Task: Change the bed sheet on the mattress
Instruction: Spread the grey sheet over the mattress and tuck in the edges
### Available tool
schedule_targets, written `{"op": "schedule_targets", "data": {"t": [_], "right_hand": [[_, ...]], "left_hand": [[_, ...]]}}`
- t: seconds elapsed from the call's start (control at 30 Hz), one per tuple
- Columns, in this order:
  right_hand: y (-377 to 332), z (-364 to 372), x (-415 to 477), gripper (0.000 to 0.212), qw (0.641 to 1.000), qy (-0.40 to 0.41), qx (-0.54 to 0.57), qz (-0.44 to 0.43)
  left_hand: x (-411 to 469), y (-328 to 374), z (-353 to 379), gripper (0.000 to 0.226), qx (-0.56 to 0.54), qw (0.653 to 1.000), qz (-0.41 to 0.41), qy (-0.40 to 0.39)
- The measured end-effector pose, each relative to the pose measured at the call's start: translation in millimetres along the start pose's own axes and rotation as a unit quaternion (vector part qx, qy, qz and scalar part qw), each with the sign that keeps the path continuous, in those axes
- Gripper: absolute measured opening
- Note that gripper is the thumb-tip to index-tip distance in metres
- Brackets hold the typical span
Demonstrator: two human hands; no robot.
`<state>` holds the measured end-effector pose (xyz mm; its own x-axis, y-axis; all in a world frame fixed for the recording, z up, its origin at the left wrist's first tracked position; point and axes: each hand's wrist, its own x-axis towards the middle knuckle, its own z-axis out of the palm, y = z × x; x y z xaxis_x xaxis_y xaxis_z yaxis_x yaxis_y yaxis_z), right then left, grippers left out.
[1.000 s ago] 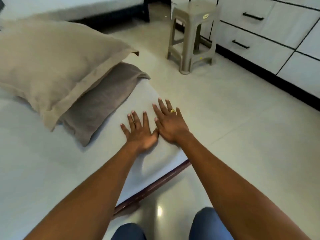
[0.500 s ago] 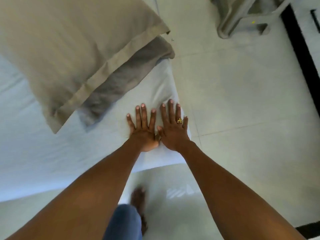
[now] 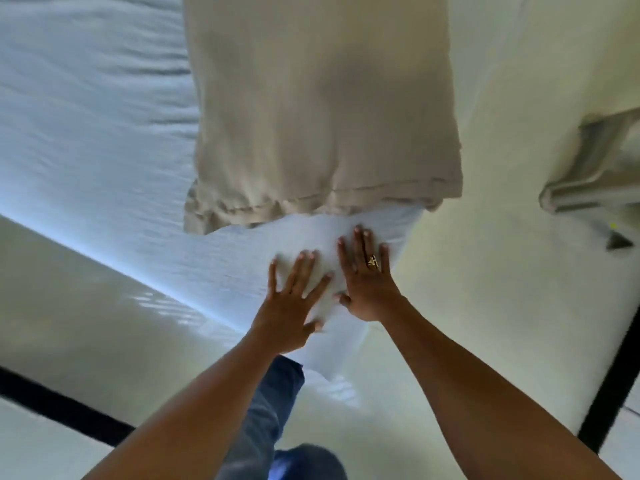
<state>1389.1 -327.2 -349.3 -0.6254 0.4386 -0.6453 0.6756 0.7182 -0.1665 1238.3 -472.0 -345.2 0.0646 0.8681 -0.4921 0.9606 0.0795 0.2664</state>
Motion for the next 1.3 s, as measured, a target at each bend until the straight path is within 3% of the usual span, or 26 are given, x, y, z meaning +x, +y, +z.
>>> {"op": "schedule_targets", "data": {"t": [0.07, 0.13, 0.23, 0.33, 0.47, 0.57, 0.7, 0.8, 0.9, 1.0, 1.13, 1.23, 1.3], "right_hand": [[-4.0, -11.4, 0.6, 0.118, 0.998, -0.053, -0.015, 0.019], [-8.5, -18.9, 4.1, 0.129, 0.995, -0.086, -0.012, 0.039], [-12.2, -27.7, 6.7, 0.155, 0.989, -0.138, -0.015, 0.043], [-6.4, -25.8, 9.1, 0.168, 0.991, -0.136, -0.007, 0.014], [8.5, -16.3, 12.7, 0.173, 0.991, -0.12, -0.008, -0.058], [16.9, -14.3, 9.8, 0.166, 0.989, -0.11, -0.026, -0.094], [19.1, -26.9, -13.0, 0.13, 0.986, -0.037, -0.067, -0.151], [7.1, -37.5, -14.8, 0.092, 0.956, 0.027, -0.069, -0.285], [-19.8, -34.5, 0.8, 0.073, 0.897, 0.023, -0.052, -0.439], [-40.2, -3.7, 17.1, 0.075, 0.865, 0.045, -0.07, -0.495], [-33.2, 57.1, 21.0, 0.122, 0.86, 0.117, -0.113, -0.484], [-29.3, 67.5, 28.1, 0.093, 0.842, 0.181, -0.059, -0.505], [-29.6, 68.0, 26.5, 0.089, 0.839, 0.184, -0.043, -0.51]], "left_hand": [[-17.0, 17.0, -1.9, 0.127, -0.055, 0.987, -0.149, -0.039], [-25.2, 32.3, 0.0, 0.145, -0.112, 0.959, -0.243, -0.089], [-17.5, 52.3, -4.2, 0.16, -0.147, 0.929, -0.3, -0.158], [1.6, 56.7, -4.7, 0.17, -0.148, 0.902, -0.349, -0.208], [21.9, 58.2, 1.6, 0.175, -0.147, 0.86, -0.413, -0.261], [33.7, 65.1, 0.6, 0.177, -0.138, 0.833, -0.457, -0.281], [27.8, 81.8, -4.8, 0.184, -0.113, 0.844, -0.478, -0.215], [11.3, 95.4, -2.8, 0.189, -0.128, 0.867, -0.468, -0.114], [-6.6, 103.0, 12.5, 0.184, -0.217, 0.822, -0.526, -0.037], [-15.5, 101.7, 35.6, 0.175, -0.281, 0.792, -0.542, 0.016], [-16.3, 94.6, 62.7, 0.169, -0.281, 0.804, -0.521, 0.054], [-14.4, 88.4, 72.3, 0.168, -0.252, 0.822, -0.507, 0.064], [-18.2, 89.9, 75.0, 0.165, -0.281, 0.817, -0.498, 0.075]]}}
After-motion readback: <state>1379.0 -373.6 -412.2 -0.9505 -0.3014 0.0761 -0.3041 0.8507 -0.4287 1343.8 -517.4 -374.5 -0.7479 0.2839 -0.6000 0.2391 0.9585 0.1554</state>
